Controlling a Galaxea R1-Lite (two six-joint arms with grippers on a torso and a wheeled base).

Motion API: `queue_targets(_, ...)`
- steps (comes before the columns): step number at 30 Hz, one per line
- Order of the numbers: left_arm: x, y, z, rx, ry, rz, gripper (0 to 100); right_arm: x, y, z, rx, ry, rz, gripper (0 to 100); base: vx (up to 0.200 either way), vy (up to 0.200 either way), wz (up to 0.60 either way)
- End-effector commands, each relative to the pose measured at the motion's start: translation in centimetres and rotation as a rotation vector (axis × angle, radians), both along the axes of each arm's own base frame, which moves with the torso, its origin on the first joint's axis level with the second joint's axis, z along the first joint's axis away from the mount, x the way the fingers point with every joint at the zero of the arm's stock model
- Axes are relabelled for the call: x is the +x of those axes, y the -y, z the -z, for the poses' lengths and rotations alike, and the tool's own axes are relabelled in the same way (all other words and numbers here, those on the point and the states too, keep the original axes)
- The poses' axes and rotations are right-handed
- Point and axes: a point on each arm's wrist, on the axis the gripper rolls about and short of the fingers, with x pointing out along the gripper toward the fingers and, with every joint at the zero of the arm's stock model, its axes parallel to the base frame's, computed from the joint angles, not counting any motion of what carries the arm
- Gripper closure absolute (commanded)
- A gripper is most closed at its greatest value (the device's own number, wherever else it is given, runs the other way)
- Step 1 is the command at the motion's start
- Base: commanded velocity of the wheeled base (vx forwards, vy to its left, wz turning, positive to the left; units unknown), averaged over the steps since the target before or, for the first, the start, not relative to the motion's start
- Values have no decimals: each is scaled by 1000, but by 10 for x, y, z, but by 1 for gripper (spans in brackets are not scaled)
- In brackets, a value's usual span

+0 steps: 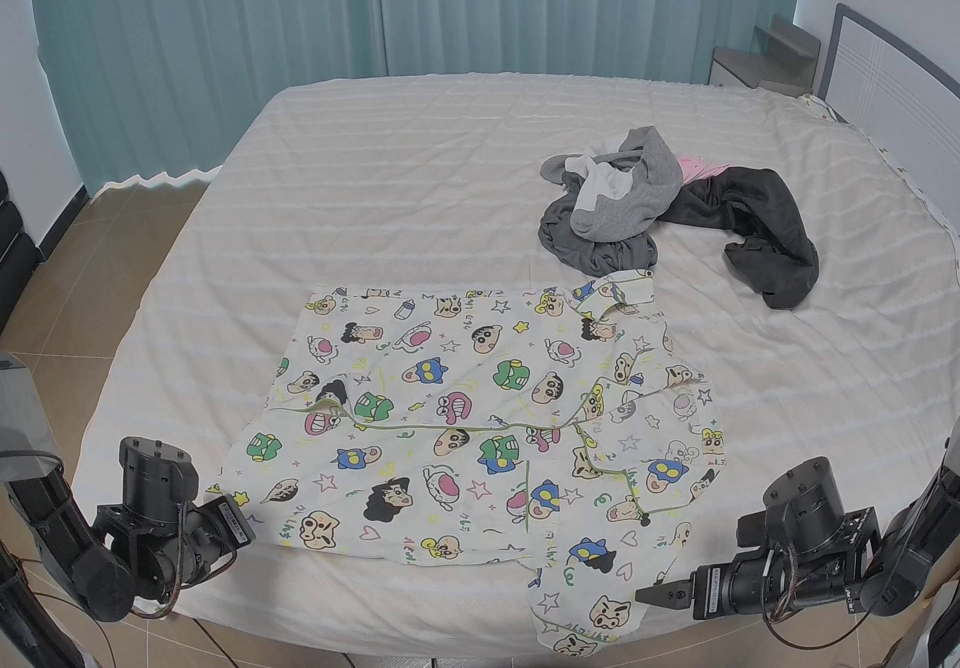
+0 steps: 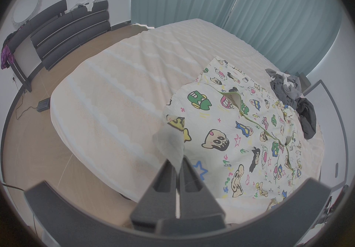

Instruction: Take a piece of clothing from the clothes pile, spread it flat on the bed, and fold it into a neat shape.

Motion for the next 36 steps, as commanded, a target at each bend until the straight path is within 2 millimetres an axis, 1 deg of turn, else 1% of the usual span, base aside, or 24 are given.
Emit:
queue_targets(1, -1, 0, 2, 2, -13, 2, 100, 2, 3, 0, 2, 3, 15, 0, 0, 0, 0)
queue_targets(5, -5, -1, 5, 6, -32, 0, 100, 8, 9, -2, 10, 18, 57, 0, 0, 0, 0)
queue_targets(16, -14, -3, 9, 17, -70, 2, 100, 3, 12, -1, 2, 7, 57, 0, 0, 0, 0)
queue_targets(21, -20, -5, 16, 30, -122, -1, 100, 1, 12, -1, -1, 6, 54, 0, 0, 0, 0)
queue_targets(30, -21, -5, 22, 38, -157, -2, 100, -1, 13, -7, 7, 35, 52, 0, 0, 0, 0)
queue_targets(31, -21, -5, 22, 37, -160, -1, 0, -1, 13, -8, 8, 39, 53, 0, 0, 0, 0)
queue_targets(34, -20, -5, 21, 33, -152, 1, 0, 0, 13, -10, 14, 49, 57, 0, 0, 0, 0)
queue_targets(36, -18, -5, 18, 25, -127, -3, 0, 0, 14, -15, 27, 79, 63, 0, 0, 0, 0)
